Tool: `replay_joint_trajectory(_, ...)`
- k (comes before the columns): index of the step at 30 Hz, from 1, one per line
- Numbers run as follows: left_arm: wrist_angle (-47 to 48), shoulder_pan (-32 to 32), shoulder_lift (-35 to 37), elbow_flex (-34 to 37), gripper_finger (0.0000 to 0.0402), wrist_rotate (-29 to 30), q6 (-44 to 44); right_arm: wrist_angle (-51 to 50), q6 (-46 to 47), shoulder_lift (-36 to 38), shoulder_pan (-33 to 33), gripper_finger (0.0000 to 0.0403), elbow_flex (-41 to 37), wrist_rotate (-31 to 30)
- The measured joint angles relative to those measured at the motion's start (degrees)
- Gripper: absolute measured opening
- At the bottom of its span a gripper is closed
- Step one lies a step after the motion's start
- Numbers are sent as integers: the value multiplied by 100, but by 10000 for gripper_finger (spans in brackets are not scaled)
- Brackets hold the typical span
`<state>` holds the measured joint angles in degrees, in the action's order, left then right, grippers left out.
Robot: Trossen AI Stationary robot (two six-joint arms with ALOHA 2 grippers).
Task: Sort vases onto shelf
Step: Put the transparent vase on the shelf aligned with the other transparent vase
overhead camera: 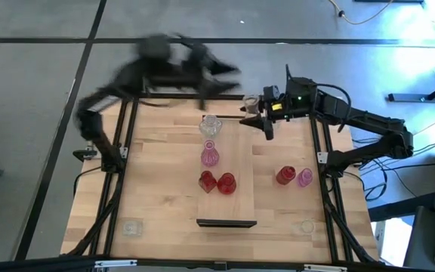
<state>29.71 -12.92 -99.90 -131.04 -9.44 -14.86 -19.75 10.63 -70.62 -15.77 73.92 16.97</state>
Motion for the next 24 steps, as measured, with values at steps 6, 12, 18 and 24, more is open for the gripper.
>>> replay_joint_trajectory(6, -98, -36, -64, 121, 277, 102, -24, -141, -187, 10, 4, 199, 8, -114)
replay_joint_trajectory(12, -199, -46, 414, 33, 275, 217, -115, 752, -163, 163, 1, 199, -733, -230)
replay_joint_trajectory(18, 391, 136, 601, 106, 275, 517, -111, 2486, 76, 591, 96, 199, -1982, -726)
replay_joint_trajectory(24, 964, 324, 1059, 57, 274, 1075, -49, 3258, -126, 589, 330, 199, -2789, -1323)
